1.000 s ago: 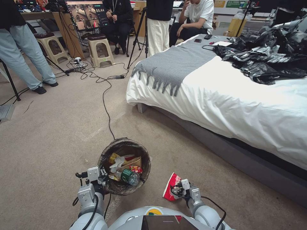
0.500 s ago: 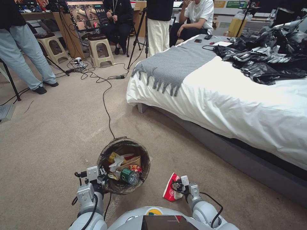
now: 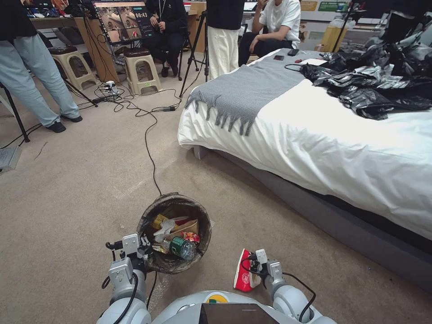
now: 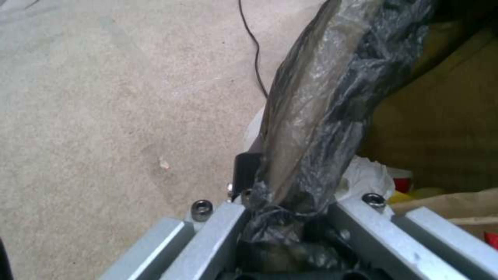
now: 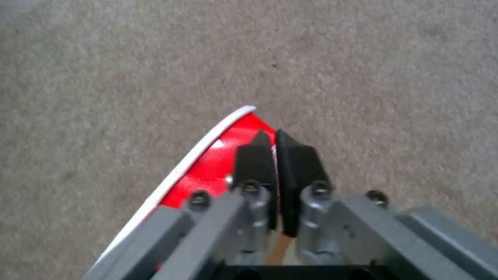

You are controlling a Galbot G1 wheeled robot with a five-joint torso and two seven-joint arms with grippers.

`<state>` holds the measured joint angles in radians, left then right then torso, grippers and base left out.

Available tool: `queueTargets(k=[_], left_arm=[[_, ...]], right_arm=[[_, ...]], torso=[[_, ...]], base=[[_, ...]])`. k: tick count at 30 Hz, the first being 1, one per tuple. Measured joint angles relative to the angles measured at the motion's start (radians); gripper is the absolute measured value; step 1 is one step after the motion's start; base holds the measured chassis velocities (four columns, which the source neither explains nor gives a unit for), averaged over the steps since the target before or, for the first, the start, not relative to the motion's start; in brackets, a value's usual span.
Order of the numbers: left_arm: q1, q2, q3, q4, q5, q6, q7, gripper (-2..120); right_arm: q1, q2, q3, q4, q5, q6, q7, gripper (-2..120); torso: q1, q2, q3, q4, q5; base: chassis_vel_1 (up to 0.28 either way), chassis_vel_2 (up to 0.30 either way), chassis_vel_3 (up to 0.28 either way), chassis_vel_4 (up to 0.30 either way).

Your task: Pick up the trash bin, then pick up the garbage from the floor and place it into the trash bin.

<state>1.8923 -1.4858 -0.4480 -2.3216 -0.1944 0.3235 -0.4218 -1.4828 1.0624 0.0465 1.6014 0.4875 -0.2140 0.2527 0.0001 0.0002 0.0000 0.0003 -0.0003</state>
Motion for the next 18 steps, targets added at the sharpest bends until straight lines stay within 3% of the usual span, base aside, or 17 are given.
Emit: queueTargets(k=[14,18], left_arm=[[0.000,0.000,0.001,0.000,0.000,0.000,-0.001,0],[0.001,0.000,0.000,0.000,0.000,-0.001,-0.001,0]], right_arm=[[-0.004,-0.005,0.016,-0.024,-0.052,0.048,-0.025,0],[-0.012,-0.020,0.031,0.020,-0.066,0.058,-0.024,0]], torso=[[0.000,0.000,0.000,-0.0007,0.0012],[0.000,0.000,0.000,-0.0011,0.0012]], base=[[0.000,0.000,0.000,0.000],[0.000,0.000,0.000,0.000]])
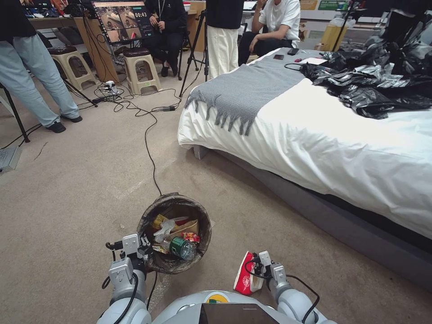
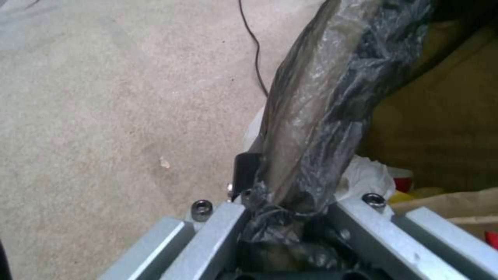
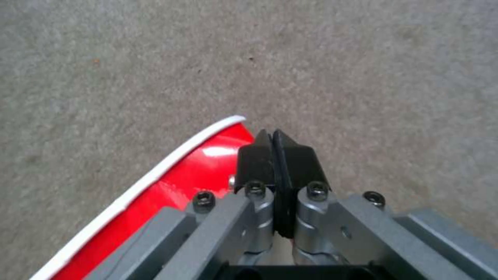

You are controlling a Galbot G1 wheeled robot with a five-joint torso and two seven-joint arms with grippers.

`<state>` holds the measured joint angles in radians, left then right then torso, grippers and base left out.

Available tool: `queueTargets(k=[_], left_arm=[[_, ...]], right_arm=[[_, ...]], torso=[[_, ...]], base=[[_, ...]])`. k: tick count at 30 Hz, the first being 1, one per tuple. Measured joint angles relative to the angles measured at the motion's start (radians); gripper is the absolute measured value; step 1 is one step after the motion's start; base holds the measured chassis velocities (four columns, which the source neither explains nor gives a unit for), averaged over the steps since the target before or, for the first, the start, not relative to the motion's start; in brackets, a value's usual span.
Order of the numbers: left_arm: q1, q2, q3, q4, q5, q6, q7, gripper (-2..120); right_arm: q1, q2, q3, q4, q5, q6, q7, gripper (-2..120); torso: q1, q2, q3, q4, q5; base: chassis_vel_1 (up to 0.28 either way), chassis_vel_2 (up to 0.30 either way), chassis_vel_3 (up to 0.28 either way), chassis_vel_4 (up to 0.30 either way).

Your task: Pick up the trash bin, then pick up the garbage from the floor and place it into the trash bin.

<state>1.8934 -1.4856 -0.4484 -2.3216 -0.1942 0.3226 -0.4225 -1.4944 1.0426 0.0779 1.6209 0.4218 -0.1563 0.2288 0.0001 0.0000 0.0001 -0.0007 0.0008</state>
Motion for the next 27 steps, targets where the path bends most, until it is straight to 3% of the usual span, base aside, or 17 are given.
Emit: queueTargets(k=[5,8,11,12,16,18,27], left_arm=[[-0.002,-0.001,0.001,0.000,0.001,0.000,0.000,0],[-0.004,-0.003,0.002,0.004,0.001,0.000,0.000,0],[-0.004,-0.003,0.002,0.004,0.001,0.000,0.000,0],[-0.004,-0.003,0.002,0.005,0.001,0.000,0.000,0],[-0.004,-0.003,0.002,0.005,0.001,0.000,0.000,0],[-0.005,-0.003,0.001,0.005,0.000,0.000,0.000,0],[-0.004,-0.003,0.002,0.007,0.000,-0.003,0.001,0]], right_arm=[[-0.009,-0.016,0.015,0.065,0.010,-0.005,0.011,7],[-0.034,-0.037,0.024,0.141,0.033,-0.019,0.027,23],[-0.043,-0.044,0.025,0.157,0.039,-0.024,0.030,28],[-0.053,-0.050,0.025,0.173,0.044,-0.029,0.035,36],[-0.067,-0.059,0.026,0.194,0.047,-0.034,0.042,47],[-0.094,-0.075,0.029,0.230,0.061,-0.050,0.062,61],[-0.152,-0.103,0.034,0.257,0.069,-0.081,0.083,91]], torso=[[0.000,0.000,0.000,0.0003,-0.0002],[0.000,0.000,0.000,0.0005,-0.0002],[0.000,0.000,0.000,0.0005,-0.0005],[0.000,0.000,0.000,0.0006,-0.0006],[0.000,0.000,0.000,0.0005,-0.0005],[0.000,0.000,0.000,0.0009,-0.0008],[0.000,0.000,0.000,0.0008,-0.0008]], base=[[0.000,0.000,0.000,0.000],[0.000,0.000,0.000,0.000],[0.000,0.000,0.000,0.000],[0.000,0.000,0.000,0.000],[0.000,0.000,0.000,0.000],[0.000,0.000,0.000,0.000],[0.000,0.000,0.000,0.000]])
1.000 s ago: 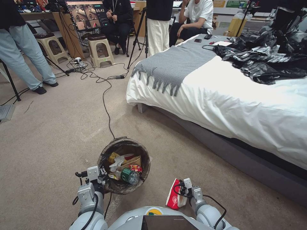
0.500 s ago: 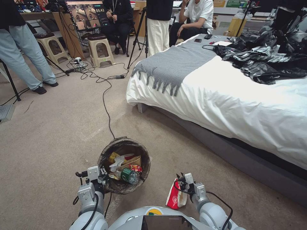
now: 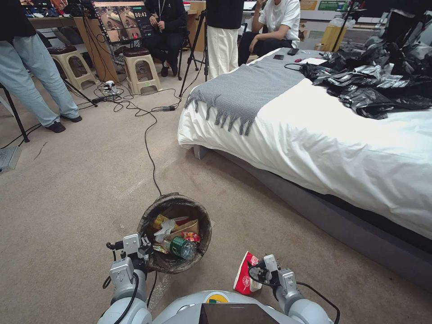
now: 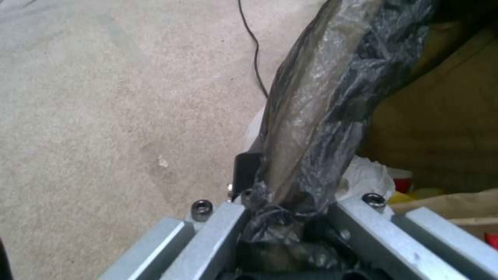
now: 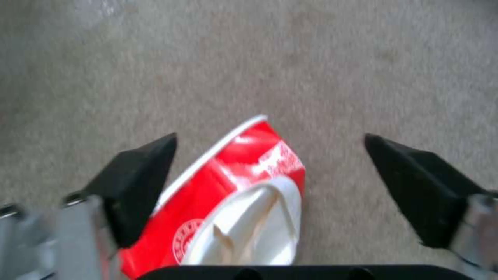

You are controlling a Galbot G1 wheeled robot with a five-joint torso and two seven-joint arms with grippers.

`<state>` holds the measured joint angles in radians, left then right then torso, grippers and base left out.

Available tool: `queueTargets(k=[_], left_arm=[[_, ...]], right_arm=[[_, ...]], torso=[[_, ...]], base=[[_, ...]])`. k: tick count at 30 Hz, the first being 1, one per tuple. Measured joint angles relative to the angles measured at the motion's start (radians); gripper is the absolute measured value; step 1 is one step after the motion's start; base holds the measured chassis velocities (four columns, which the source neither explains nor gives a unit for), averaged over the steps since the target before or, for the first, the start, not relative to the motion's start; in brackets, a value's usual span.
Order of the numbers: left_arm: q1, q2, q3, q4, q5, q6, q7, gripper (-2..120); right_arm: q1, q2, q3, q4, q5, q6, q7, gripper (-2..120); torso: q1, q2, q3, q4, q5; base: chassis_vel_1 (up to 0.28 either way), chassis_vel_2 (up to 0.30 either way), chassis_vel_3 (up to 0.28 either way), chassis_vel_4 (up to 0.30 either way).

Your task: Pick up the trash bin, then pick up the garbage from the floor and place it into the trash bin.

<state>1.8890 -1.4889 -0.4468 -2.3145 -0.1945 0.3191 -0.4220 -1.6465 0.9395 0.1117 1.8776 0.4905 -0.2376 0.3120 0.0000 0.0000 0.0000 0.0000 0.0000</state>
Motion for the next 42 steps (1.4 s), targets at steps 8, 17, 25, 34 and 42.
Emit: queueTargets(k=[8,17,25,34,42], left_arm=[[0.001,0.001,-0.001,-0.002,0.000,-0.001,0.000,0],[0.000,0.000,0.000,-0.002,0.000,-0.001,0.000,0],[0.001,0.001,0.000,-0.001,0.000,-0.001,0.000,0],[0.001,-0.001,0.000,-0.001,0.001,-0.001,0.000,0],[-0.001,-0.001,0.001,0.002,0.002,-0.001,0.000,0]], right_arm=[[-0.010,-0.005,-0.001,-0.023,0.000,-0.005,0.000,100],[-0.002,-0.006,-0.009,-0.066,0.013,-0.013,-0.014,89],[0.017,0.004,-0.015,-0.125,0.015,0.000,-0.036,60],[0.027,0.012,-0.024,-0.154,0.009,0.016,-0.050,28],[0.030,0.011,-0.024,-0.159,0.004,0.025,-0.055,0]], torso=[[0.000,0.000,0.000,0.0000,0.0000],[0.000,0.000,0.000,0.0000,0.0000],[0.000,0.000,0.000,0.0001,0.0001],[0.000,0.000,0.000,0.0000,-0.0001],[0.000,0.000,0.000,0.0000,-0.0001]], base=[[0.000,0.000,0.000,0.000],[0.000,0.000,0.000,0.000],[0.000,0.000,0.000,0.000],[0.000,0.000,0.000,0.000],[0.000,0.000,0.000,0.000]])
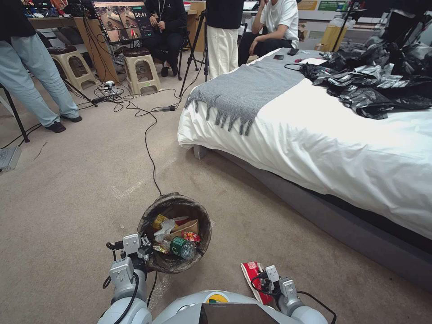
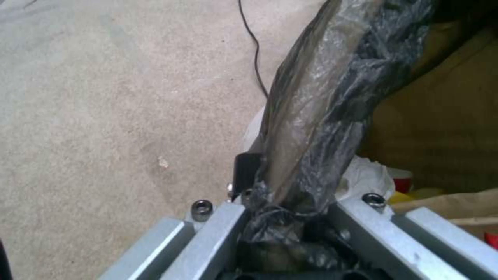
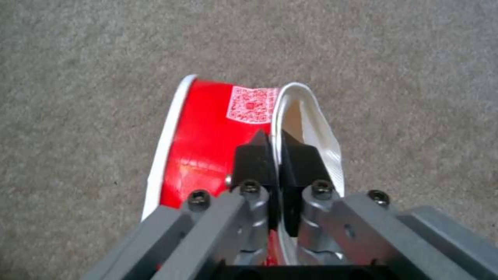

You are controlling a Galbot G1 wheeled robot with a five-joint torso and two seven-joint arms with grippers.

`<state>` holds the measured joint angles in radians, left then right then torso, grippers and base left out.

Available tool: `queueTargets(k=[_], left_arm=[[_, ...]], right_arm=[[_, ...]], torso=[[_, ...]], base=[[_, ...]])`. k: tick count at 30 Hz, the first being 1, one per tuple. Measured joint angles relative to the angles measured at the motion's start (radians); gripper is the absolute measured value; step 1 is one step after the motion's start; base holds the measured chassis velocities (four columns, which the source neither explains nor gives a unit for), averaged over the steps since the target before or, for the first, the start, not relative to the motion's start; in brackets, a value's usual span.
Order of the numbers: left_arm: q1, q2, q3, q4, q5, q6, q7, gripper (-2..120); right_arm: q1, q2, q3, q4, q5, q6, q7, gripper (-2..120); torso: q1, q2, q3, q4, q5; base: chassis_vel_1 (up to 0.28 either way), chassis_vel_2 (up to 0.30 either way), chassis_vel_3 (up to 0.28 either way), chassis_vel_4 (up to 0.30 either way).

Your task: Pick up the trash bin, then pick up the garbage from the floor and place it into the trash bin.

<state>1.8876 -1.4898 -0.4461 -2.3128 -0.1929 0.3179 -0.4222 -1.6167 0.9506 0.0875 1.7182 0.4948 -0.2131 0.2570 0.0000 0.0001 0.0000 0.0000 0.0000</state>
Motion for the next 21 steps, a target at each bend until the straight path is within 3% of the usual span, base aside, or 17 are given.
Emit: queueTargets(k=[16,21], left_arm=[[-0.002,0.002,0.003,0.004,0.000,0.002,0.000,0],[-0.001,0.004,0.006,0.008,0.000,0.002,0.000,0]], right_arm=[[0.013,-0.002,0.013,0.007,-0.027,0.034,-0.005,0],[0.041,0.006,0.039,0.067,-0.080,0.091,0.000,0]], torso=[[0.000,0.000,0.000,0.0000,0.0001],[0.000,0.000,0.000,-0.0001,0.0001]], base=[[0.000,0.000,0.000,0.000],[0.000,0.000,0.000,0.000]])
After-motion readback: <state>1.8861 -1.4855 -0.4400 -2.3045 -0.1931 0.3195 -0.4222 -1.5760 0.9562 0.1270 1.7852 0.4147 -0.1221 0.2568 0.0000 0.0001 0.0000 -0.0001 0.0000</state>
